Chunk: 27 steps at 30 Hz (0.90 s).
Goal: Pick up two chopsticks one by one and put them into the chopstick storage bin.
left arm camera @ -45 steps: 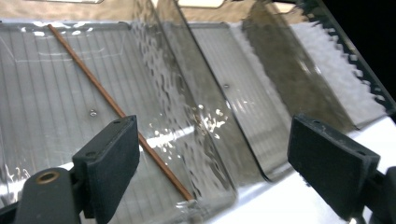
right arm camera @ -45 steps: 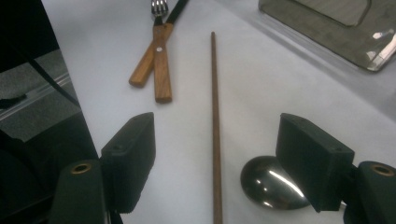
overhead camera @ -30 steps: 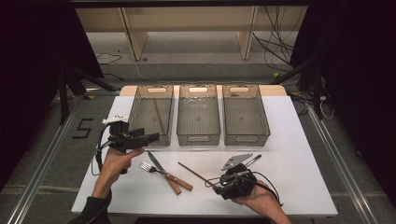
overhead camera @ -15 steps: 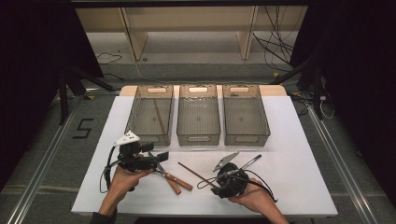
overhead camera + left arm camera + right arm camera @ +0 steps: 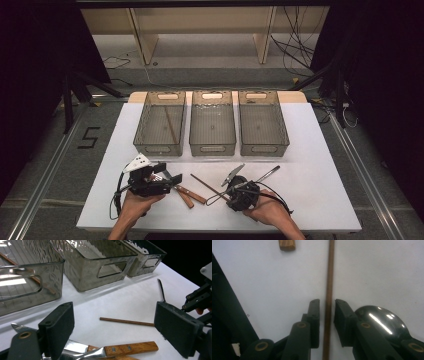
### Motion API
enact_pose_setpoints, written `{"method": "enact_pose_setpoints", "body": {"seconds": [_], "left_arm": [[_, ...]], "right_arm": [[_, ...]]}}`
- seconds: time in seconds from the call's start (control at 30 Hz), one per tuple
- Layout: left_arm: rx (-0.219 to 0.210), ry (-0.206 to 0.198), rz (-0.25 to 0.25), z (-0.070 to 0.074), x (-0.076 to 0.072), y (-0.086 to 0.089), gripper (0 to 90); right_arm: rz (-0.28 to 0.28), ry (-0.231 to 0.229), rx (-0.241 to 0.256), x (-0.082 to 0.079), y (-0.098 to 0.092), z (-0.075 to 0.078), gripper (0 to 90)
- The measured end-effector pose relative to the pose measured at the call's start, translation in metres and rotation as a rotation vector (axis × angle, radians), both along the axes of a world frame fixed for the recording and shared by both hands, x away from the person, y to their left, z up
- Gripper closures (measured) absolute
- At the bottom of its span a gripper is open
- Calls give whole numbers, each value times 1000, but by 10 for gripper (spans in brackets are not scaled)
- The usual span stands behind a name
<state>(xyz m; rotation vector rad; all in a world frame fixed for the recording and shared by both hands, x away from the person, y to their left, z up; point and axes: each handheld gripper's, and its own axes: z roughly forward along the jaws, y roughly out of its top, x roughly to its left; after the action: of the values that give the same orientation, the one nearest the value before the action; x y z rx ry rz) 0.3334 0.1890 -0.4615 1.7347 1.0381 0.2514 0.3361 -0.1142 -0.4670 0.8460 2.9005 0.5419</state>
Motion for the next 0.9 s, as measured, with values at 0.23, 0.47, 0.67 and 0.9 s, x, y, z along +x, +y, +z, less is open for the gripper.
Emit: {"method": "enact_pose_setpoints", "body": {"seconds": [0.23,0.47,0.67,0.9], "left_arm": [[3,10,6,-5,-4,1,161],[6,5,-1,-5,-7,-2,162],[11,0,-5,-5,-8,-3,163],[12,0,-6,-4,-8,-3,163]], "right_arm": [[9,-2,-40,2,4,1,807],[-13,23,-51,5,8,1,843],[-8,40,-40,8,5,1,849],[-26,20,-28,10,2,3,851]]}}
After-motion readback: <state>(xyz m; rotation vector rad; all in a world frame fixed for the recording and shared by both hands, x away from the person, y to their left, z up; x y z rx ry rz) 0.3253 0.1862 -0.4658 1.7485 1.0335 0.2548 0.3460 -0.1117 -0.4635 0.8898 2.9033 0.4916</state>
